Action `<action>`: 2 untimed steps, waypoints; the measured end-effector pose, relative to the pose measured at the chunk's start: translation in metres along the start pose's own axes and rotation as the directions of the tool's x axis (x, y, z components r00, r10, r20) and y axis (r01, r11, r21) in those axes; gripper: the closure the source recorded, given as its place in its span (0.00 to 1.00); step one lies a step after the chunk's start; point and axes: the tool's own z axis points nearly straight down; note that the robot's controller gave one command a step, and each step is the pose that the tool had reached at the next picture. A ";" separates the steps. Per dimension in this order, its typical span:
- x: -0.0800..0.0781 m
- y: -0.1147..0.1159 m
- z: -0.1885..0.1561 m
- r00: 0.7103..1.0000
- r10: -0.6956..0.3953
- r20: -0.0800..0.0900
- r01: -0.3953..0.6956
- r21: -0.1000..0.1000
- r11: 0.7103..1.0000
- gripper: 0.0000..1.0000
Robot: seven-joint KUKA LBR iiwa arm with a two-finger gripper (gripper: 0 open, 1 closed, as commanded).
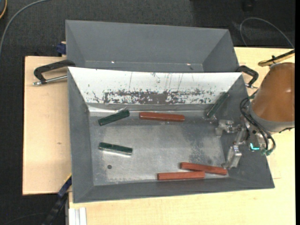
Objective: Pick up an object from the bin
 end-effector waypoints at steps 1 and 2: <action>0.005 0.017 0.064 0.971 -0.240 0.004 0.240 0.002 0.971 0.00; -0.022 0.047 0.030 0.982 -0.187 0.014 0.187 0.003 0.982 0.00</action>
Offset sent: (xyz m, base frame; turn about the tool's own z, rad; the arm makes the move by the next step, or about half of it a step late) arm -0.0065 0.0166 -0.0651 -0.2435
